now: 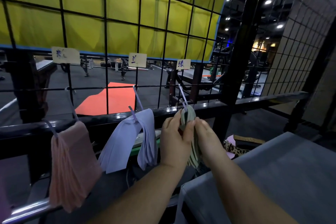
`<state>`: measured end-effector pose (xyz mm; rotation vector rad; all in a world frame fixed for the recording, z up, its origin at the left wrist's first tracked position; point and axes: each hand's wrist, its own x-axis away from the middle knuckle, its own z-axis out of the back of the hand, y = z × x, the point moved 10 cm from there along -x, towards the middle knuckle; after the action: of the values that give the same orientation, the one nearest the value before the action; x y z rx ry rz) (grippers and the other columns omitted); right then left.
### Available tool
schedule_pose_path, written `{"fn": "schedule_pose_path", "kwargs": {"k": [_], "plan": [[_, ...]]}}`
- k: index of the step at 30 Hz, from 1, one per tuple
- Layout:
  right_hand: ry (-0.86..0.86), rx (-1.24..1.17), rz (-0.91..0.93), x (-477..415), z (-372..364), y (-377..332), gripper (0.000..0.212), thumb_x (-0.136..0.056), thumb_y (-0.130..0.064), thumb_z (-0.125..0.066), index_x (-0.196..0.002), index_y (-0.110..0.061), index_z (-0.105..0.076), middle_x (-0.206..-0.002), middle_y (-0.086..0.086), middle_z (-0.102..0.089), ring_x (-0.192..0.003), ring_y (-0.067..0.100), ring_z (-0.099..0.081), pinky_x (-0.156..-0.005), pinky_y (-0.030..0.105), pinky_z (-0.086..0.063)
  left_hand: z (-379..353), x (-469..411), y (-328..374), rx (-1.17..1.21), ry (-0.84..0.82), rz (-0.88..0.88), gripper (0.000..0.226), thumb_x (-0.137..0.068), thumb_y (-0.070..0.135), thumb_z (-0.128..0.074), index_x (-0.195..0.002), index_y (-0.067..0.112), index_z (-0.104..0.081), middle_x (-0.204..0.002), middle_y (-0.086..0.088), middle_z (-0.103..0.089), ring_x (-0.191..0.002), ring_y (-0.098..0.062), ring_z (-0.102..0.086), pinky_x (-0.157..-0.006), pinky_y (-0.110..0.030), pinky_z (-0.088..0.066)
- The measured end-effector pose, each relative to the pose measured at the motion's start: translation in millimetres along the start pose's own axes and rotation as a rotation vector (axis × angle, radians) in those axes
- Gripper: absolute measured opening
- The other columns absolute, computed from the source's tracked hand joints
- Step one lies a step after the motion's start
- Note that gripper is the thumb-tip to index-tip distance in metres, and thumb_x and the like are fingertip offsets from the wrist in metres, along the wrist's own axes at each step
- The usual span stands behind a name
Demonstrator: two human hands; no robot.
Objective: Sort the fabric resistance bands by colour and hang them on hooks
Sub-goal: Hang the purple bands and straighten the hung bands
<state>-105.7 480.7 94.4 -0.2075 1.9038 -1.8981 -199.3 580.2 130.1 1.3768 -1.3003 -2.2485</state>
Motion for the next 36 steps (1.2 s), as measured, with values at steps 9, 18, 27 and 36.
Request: {"fn": "schedule_pose_path", "kwargs": {"k": [9,18,27,36], "plan": [[-0.024,0.068,-0.032,18.0,2.6,29.2,0.031,-0.104,-0.035,-0.039,-0.108,-0.022,-0.067,-0.099,0.003,-0.074,-0.094,0.013,-0.070,-0.077,0.026,-0.054,-20.3,23.6,-36.2,-0.071,-0.091,0.070,0.034,-0.096,0.042,-0.048,-0.098,0.012,-0.063,-0.092,-0.003,-0.054,-0.076,-0.009,-0.047,-0.062,-0.013,-0.032],[0.102,0.109,-0.072,32.4,11.9,35.4,0.023,-0.100,-0.035,-0.050,-0.102,-0.020,-0.066,-0.092,-0.001,-0.071,-0.081,0.006,-0.065,-0.057,0.012,-0.044,-1.5,44.0,-22.0,-0.163,-0.202,-0.022,0.036,-0.100,0.032,-0.045,-0.133,0.019,-0.055,-0.119,0.000,-0.056,-0.107,-0.012,-0.051,-0.084,-0.011,-0.031],[0.473,0.257,0.118,66.9,36.5,-2.6,0.011,-0.094,-0.030,-0.058,-0.102,-0.026,-0.052,-0.100,-0.001,-0.063,-0.087,0.014,-0.059,-0.083,0.042,-0.051,46.6,61.6,19.8,-0.079,-0.151,-0.136,0.022,-0.095,0.023,-0.055,-0.116,0.025,-0.062,-0.103,0.013,-0.053,-0.093,0.008,-0.048,-0.078,-0.003,-0.033],[0.103,0.279,0.375,81.4,-59.4,-74.6,0.021,-0.092,-0.020,-0.063,-0.096,-0.040,-0.056,-0.102,-0.015,-0.061,-0.091,-0.003,-0.057,-0.082,0.018,-0.045,167.1,51.6,31.4,-0.044,0.337,-0.206,0.030,-0.086,0.034,-0.043,-0.100,0.014,-0.061,-0.099,0.011,-0.052,-0.093,-0.006,-0.047,-0.085,-0.016,-0.037]]}}
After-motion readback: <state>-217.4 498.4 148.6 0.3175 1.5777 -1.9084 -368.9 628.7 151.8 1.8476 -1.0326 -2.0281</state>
